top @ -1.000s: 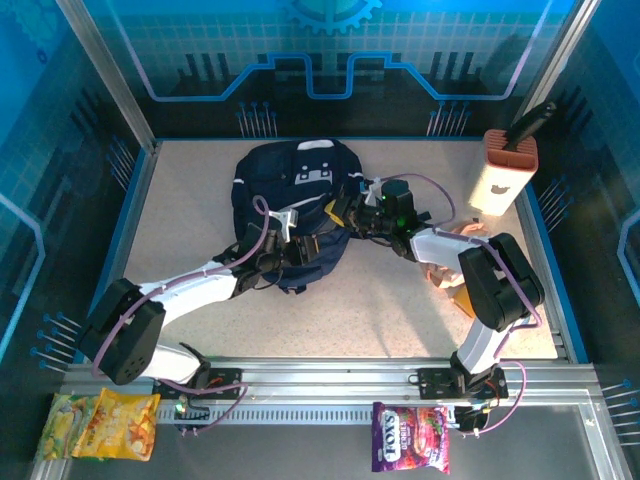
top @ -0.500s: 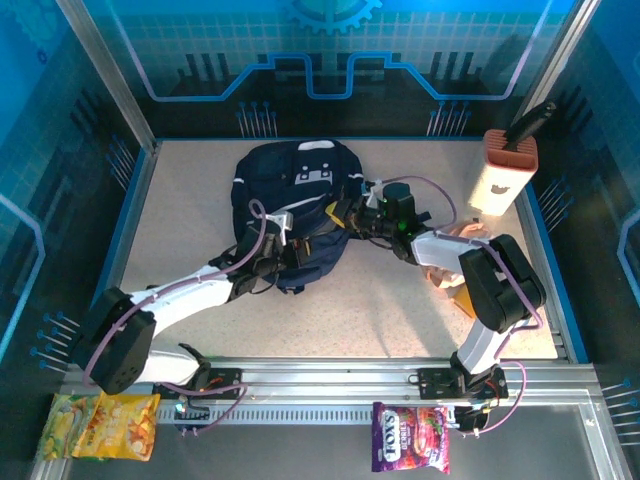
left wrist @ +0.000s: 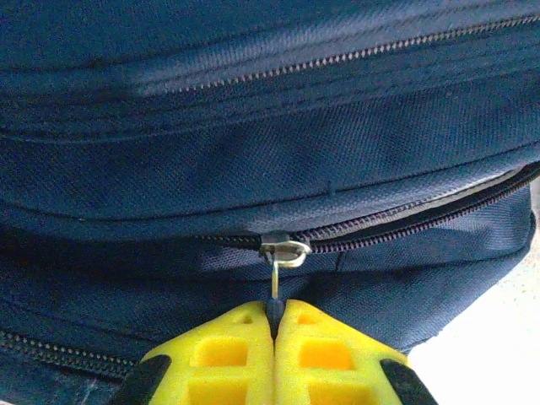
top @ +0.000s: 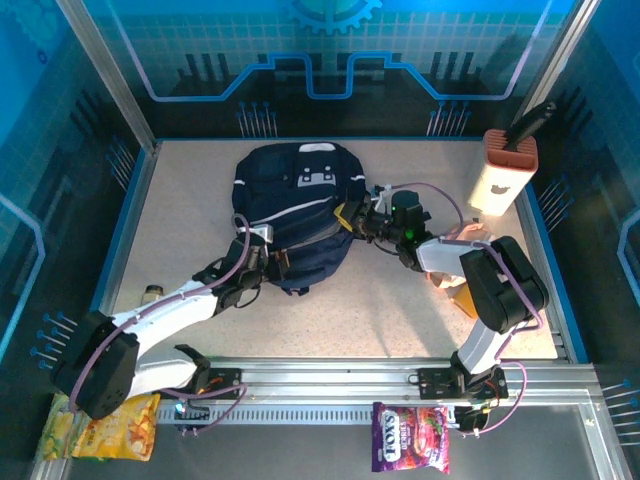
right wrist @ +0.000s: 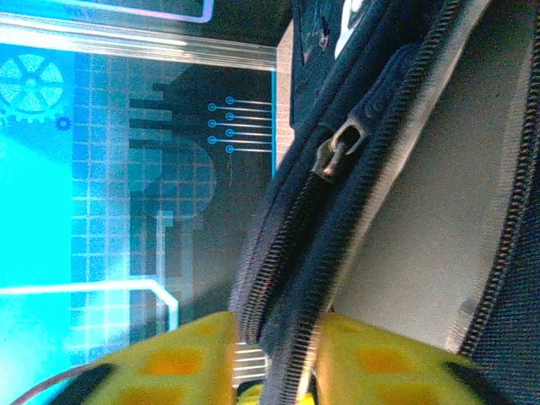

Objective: Pack the student bag
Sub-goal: Unzip the student bag at the top-center of the table.

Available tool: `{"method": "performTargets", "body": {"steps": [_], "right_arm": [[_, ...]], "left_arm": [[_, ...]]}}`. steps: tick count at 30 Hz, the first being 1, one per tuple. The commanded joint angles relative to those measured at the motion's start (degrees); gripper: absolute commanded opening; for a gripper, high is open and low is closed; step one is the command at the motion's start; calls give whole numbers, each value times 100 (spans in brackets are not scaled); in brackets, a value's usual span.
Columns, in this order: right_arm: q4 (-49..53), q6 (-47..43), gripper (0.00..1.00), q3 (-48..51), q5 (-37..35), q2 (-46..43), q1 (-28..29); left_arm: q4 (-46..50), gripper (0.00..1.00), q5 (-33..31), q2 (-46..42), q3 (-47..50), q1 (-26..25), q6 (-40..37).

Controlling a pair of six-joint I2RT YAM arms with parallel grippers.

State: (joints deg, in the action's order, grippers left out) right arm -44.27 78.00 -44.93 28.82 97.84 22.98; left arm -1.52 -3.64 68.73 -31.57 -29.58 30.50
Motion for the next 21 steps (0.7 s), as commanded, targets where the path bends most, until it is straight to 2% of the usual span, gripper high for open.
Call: {"method": "performTargets", "body": {"steps": [1, 4, 8, 13, 21], "right_arm": [[-624, 386, 44, -20, -132, -101, 177], [-416, 578, 54, 11, -415, -97, 441], [697, 547, 57, 19, -978, -324, 697], [1940, 233, 54, -125, -1646, -719, 847], [2494, 153, 44, -483, -2151, -653, 883]], "left_arm": [[194, 0, 116, 94, -498, -143, -464], [152, 0, 284, 338, -845, -329, -561], [133, 0, 336, 682, -1250, -555, -682], [108, 0, 491, 1096, -1651, -680, -739], [215, 0, 691, 1539, -1872, -715, -712]]}}
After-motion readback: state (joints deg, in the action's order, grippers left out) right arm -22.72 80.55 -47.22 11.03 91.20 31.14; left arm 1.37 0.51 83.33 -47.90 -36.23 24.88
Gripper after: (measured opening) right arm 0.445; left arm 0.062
